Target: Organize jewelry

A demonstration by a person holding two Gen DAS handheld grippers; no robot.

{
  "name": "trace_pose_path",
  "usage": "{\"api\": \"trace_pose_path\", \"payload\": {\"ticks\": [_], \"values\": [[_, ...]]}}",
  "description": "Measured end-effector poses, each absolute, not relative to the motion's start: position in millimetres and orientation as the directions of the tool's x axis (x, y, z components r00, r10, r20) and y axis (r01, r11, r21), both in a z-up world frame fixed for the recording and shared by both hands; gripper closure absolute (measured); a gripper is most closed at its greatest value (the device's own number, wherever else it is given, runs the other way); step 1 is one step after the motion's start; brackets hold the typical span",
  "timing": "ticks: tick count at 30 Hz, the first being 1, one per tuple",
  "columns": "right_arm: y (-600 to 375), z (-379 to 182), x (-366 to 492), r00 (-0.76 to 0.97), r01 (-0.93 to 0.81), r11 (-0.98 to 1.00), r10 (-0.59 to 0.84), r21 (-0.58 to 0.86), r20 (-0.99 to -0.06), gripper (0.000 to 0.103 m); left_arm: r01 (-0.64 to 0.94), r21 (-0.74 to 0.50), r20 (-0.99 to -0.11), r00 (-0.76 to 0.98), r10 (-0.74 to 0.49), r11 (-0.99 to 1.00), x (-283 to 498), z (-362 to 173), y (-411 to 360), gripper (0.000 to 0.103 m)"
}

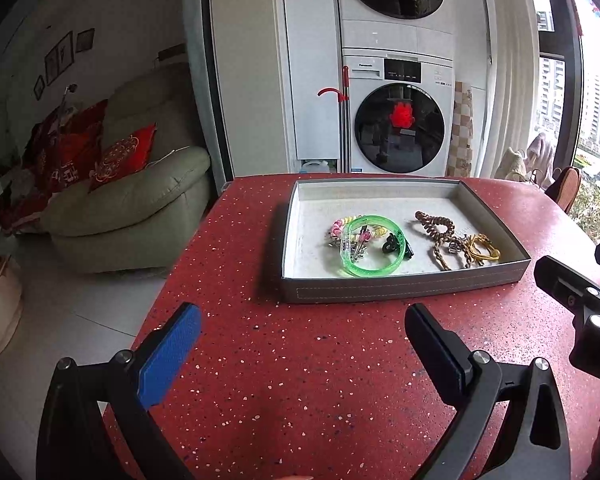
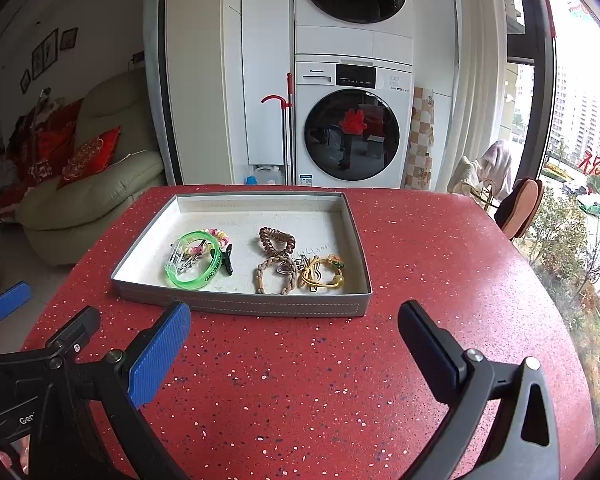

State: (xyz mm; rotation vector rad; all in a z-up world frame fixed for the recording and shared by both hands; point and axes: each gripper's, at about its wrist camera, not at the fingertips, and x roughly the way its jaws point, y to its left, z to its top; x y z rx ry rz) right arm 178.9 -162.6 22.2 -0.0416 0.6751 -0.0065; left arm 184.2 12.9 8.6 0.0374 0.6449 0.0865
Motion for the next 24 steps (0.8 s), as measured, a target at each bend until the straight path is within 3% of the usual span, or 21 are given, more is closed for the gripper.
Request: {"api": "trace_pose_path", "payload": {"ticks": [24], "values": [[-157.8, 23.1, 180.7, 0.781, -0.015, 0.999, -0.013, -0.040, -0.624, 0.000, -0.075, 0.058, -0.600, 0.795, 0.095, 0.996, 185.1, 8.0, 15.9, 0.000]]}}
